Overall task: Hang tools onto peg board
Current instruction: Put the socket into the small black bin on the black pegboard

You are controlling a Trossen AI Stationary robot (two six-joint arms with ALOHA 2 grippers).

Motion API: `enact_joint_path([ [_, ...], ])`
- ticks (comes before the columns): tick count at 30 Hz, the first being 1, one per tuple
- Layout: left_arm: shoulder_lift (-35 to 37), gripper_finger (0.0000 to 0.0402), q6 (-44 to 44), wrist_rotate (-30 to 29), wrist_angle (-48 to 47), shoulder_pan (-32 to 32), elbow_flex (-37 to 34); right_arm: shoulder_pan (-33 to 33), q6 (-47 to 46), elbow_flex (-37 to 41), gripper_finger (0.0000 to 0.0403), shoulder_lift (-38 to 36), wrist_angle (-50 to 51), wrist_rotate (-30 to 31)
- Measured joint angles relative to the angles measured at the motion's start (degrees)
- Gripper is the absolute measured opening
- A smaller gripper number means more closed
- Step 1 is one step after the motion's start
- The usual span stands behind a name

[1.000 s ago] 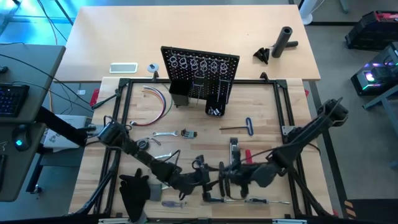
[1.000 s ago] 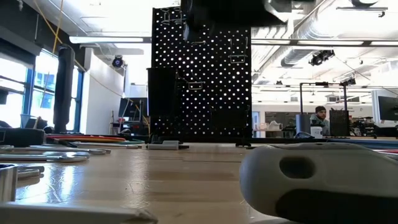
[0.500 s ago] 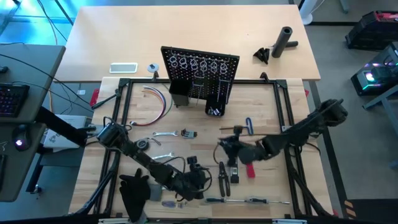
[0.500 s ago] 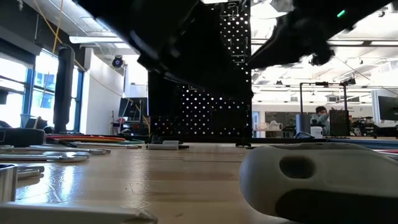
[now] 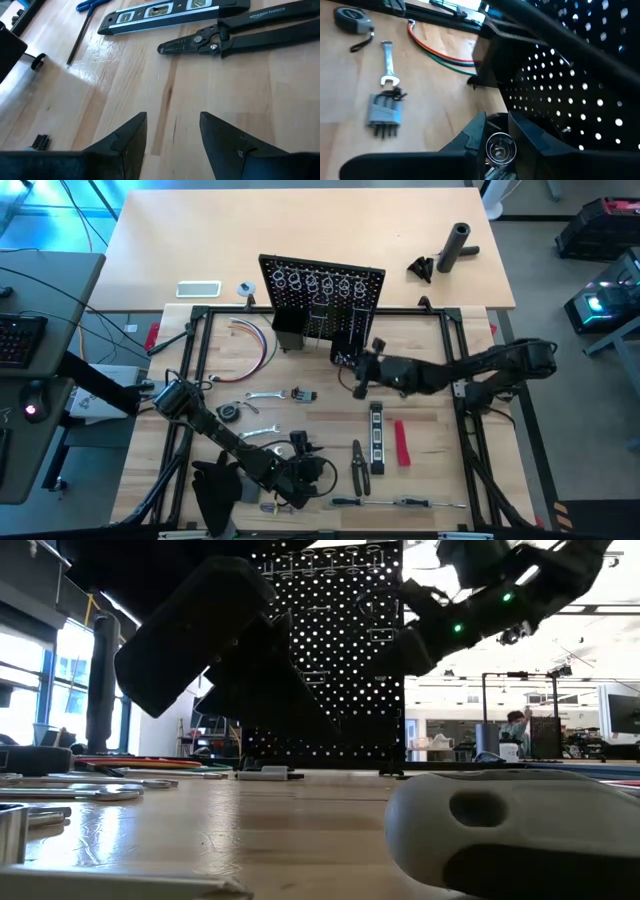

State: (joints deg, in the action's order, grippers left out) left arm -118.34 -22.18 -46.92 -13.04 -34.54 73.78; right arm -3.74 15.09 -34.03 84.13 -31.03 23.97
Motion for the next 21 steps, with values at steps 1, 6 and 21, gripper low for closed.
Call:
enact_joint_path([
  [1,0.0,0.0177,-0.16,-0.02,0.0,0.0,0.0,-1.23,-0.04,-0.01,0.0053,0.29,-0.31,-1.04],
  [6,0.02,0.0177,-0.78,0.0,0.59,-0.22,0.0,-6.16,0.37,-0.03,0.0053,2.55,-2.2,-9.15],
  [21,0.07,0.0177,-3.75,1.44,0.88,-0.9,0.0,-11.66,1.86,-0.08,0.0084,7.13,-5.33,-12.0],
])
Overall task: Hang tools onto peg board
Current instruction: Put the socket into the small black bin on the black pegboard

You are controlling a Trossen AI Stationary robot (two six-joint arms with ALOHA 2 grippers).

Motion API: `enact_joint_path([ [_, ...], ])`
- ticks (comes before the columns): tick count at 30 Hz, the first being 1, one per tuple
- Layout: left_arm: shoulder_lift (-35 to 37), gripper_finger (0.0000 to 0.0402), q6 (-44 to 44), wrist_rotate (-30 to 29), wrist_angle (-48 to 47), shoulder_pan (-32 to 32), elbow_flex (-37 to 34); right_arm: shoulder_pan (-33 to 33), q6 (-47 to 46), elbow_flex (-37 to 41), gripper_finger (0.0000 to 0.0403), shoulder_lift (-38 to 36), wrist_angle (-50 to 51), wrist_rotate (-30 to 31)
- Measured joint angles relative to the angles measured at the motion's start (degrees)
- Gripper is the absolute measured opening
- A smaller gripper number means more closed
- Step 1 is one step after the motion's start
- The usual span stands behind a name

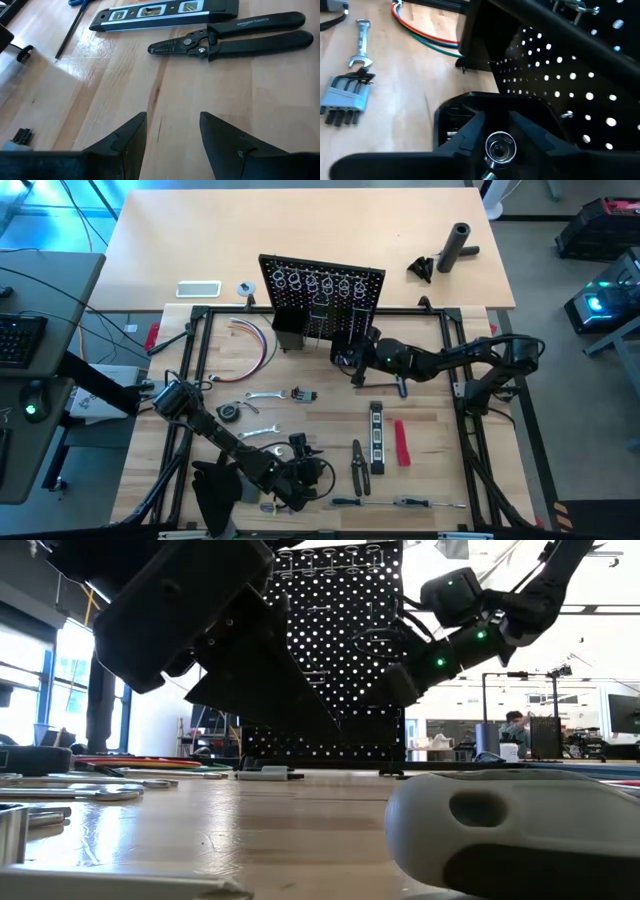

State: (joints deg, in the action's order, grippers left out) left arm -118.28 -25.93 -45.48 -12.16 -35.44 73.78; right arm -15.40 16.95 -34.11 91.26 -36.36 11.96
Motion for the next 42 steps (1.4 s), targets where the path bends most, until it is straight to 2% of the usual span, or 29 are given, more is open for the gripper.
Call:
enact_joint_path([
  [7,0.19,0.0177,-0.61,1.47,-0.21,-0.23,0.0,-0.38,-0.55,0.0,0.015,0.0,-0.75,1.53],
  [11,1.77,0.0177,-0.8,1.44,-1.12,-1.26,0.01,0.12,-3.86,0.0,0.0171,-0.2,-0.77,1.18],
  [17,5.9,0.0177,-2.39,1.79,-5.95,-4.33,0.02,4.66,-5.88,0.0,0.0175,-0.22,-0.51,-0.27],
  [23,8.74,0.0177,-3.41,9.35,-7.23,-8.99,0.04,11.25,-6.2,0.0,0.0174,-0.24,0.55,-0.26],
  [31,6.87,0.0177,-9.32,17.04,-5.84,-11.63,0.04,19.54,-6.92,0.0,0.0174,-0.26,0.57,-0.19],
  [36,4.62,0.0177,-8.96,19.69,-1.86,-11.6,0.04,23.19,-8.39,0.0,0.0174,-0.28,0.6,-0.02],
  [42,2.71,0.0177,-11.29,19.81,-3.73,-10.71,0.04,26.01,-9.03,0.0,0.0174,-0.28,1.31,1.62],
])
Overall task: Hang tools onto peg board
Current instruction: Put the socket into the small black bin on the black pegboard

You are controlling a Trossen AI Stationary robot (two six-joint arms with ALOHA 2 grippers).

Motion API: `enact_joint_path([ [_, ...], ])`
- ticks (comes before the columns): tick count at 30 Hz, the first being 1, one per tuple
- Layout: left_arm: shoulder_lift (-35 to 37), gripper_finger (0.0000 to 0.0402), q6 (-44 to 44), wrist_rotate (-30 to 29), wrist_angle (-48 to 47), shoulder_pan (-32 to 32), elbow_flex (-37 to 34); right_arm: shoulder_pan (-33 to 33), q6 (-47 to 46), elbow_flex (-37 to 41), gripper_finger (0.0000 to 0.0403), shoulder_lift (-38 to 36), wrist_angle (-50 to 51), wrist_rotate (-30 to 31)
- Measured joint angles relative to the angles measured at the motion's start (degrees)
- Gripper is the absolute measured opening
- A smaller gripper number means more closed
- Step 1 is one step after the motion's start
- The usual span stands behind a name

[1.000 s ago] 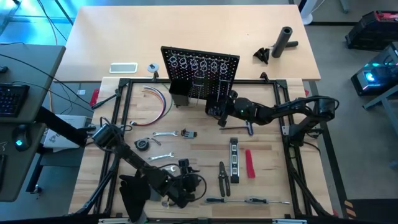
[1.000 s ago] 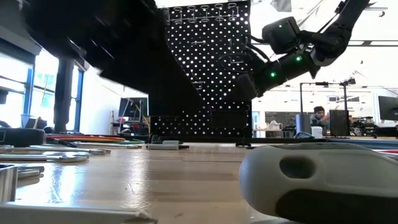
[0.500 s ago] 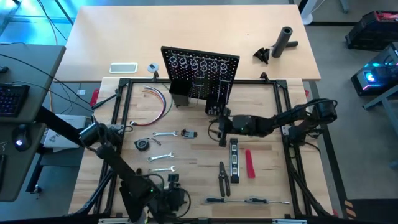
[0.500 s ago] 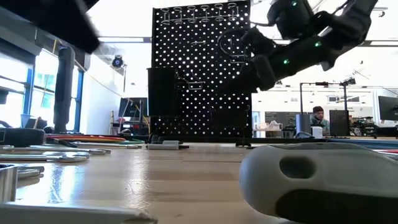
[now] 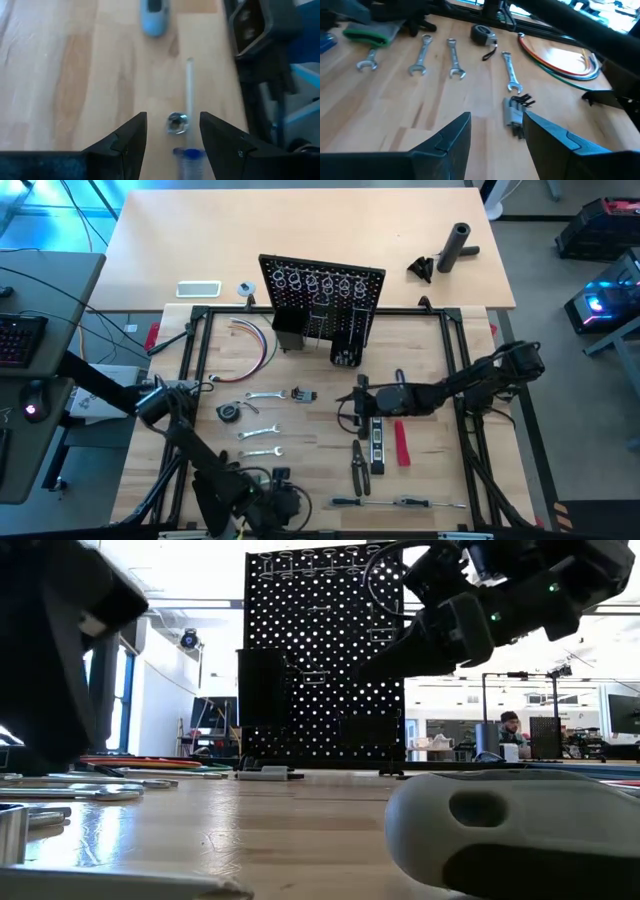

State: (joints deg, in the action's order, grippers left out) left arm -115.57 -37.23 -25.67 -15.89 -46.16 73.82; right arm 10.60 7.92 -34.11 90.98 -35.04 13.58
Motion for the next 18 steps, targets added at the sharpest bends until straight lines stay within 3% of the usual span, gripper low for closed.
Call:
enact_joint_path([
  [18,-0.15,0.0176,-0.64,2.52,-0.29,0.77,-0.02,0.84,-0.56,0.0,0.0174,0.0,1.52,0.46],
])
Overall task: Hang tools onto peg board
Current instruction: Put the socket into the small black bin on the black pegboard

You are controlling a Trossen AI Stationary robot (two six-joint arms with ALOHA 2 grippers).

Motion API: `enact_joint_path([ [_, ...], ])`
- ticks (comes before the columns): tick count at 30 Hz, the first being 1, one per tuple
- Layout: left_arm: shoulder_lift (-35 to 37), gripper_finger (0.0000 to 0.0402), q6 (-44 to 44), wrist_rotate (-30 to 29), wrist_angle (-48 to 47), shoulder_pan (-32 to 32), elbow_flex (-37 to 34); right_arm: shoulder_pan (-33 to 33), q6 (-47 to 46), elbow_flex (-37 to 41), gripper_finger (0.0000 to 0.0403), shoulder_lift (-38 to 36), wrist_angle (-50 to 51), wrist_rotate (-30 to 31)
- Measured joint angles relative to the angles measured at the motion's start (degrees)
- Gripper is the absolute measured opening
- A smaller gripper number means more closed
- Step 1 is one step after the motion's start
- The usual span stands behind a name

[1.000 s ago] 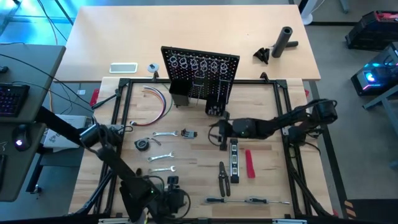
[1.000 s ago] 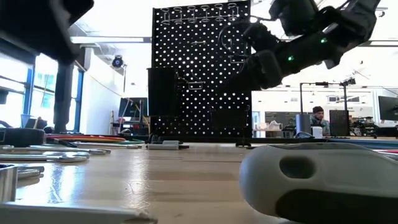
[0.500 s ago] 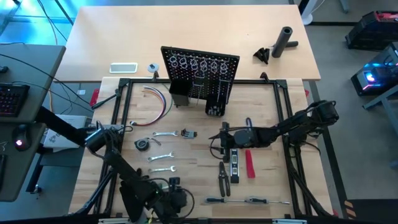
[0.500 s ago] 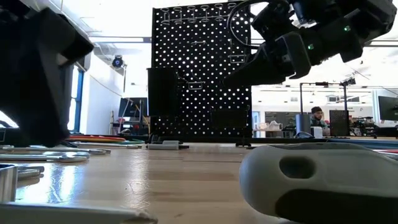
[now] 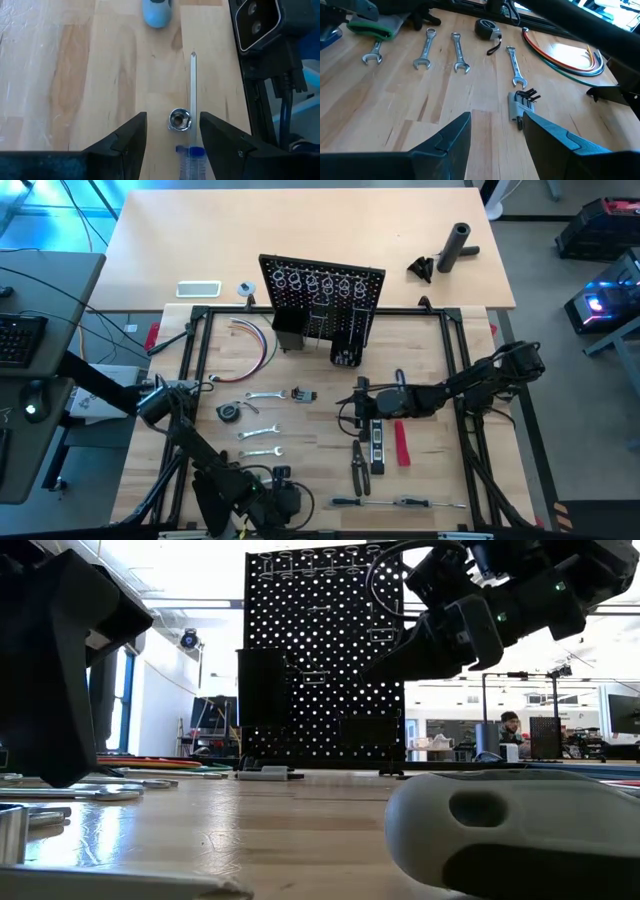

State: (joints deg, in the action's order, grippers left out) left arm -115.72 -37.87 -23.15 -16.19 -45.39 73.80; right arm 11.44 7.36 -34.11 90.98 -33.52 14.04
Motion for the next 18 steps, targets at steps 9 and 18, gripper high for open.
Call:
enact_joint_path([
  [9,-2.43,0.0152,-1.02,1.25,0.79,1.18,0.19,0.31,-1.07,-0.02,0.0174,0.0,1.04,-0.02],
  [18,-2.53,0.0102,0.46,0.65,0.17,1.7,0.2,0.61,-1.14,-0.02,0.0174,0.0,1.6,-0.06],
])
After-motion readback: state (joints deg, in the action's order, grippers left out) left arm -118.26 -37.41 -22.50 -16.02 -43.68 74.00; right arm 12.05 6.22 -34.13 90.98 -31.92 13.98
